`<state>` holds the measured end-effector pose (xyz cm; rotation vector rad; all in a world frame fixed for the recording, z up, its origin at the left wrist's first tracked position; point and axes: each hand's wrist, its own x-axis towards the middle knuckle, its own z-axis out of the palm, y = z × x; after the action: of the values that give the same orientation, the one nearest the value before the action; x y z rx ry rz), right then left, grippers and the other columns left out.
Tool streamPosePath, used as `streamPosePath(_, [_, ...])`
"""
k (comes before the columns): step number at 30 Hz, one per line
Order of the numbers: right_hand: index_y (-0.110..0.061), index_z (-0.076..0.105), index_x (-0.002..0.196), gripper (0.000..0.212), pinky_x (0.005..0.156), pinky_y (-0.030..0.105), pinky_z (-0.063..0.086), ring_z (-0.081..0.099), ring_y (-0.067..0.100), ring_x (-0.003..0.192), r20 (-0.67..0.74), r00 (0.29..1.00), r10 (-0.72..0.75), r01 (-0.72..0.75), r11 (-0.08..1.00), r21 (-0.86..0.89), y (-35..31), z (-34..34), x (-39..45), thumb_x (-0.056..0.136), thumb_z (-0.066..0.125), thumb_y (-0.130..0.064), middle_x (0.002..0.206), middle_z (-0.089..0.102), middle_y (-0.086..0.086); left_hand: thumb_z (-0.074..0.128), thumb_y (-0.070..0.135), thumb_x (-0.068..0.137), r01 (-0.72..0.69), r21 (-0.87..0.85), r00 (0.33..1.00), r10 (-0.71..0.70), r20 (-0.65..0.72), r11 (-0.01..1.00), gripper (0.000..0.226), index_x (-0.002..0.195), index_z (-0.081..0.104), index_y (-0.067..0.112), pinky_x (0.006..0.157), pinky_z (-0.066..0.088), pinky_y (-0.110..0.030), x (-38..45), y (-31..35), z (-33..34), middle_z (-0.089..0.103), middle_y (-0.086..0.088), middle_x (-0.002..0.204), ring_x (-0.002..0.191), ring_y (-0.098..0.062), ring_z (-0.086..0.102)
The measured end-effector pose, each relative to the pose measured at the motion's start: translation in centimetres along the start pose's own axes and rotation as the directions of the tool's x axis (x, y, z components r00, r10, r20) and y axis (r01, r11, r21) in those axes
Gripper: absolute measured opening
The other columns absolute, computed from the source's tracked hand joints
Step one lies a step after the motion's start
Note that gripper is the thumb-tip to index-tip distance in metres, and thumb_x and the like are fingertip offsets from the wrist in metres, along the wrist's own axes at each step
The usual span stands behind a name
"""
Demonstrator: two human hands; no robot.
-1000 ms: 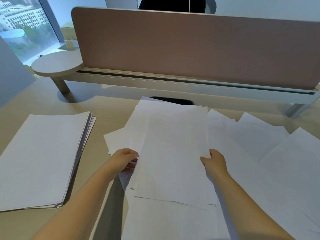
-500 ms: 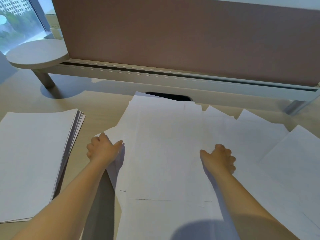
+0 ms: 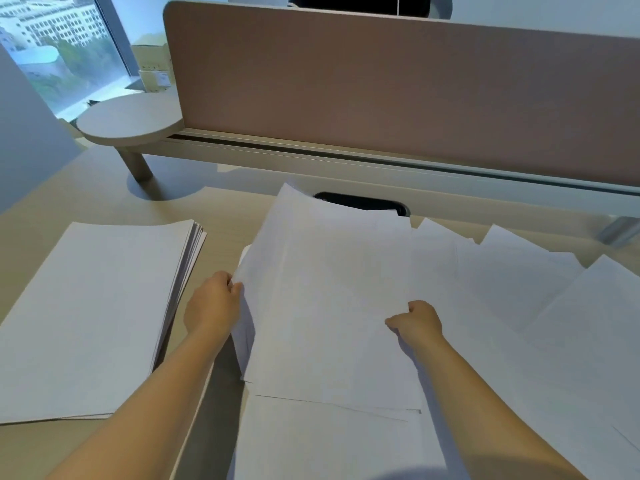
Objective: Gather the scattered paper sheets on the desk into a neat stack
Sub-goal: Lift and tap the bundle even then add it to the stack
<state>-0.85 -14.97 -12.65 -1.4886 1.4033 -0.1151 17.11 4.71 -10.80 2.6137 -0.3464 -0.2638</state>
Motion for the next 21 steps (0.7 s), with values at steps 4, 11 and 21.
streamPosePath(4, [-0.017,0.027,0.053,0.044,0.047,0.023,0.018,0.028,0.013,0.05,-0.078,0.993,-0.093,0.085,0.991,-0.104,0.1,-0.3,-0.2,0.086,0.041,0.009,0.057,0.03,0.0,0.046,0.012,0.092,0.035,0.173,0.998,-0.045,0.05,0.984,0.021,0.097,0.066,0.007,0.065,0.039,-0.03,-0.3,-1.5,-0.9,0.064,-0.01,0.095,0.079,-0.023,0.05])
streamPosePath(11, [-0.012,0.036,0.062,0.031,0.052,0.024,0.026,0.037,0.017,0.058,-0.055,0.979,-0.195,0.179,0.96,-0.217,-0.4,0.7,-0.8,0.087,0.039,0.005,0.066,0.038,0.001,0.066,0.007,0.081,0.055,0.187,0.683,-0.173,0.71,0.981,0.02,0.063,0.057,0.01,0.057,0.046,-0.023,-1.7,-2.4,-2.2,0.059,-0.001,0.057,0.058,-0.018,0.057])
streamPosePath(21, [-0.012,0.032,0.141,0.059,0.103,0.043,0.037,0.034,0.033,0.129,-0.102,0.988,-0.112,0.052,0.885,-0.463,-0.7,0.4,-2.8,0.087,0.053,-0.027,0.141,0.036,0.011,0.043,0.02,0.097,0.399,-0.507,0.819,-0.049,0.572,0.764,0.036,0.128,0.037,0.003,0.098,0.04,-0.037,-2.8,-1.6,0.2,0.047,-0.012,0.129,0.119,-0.029,0.048])
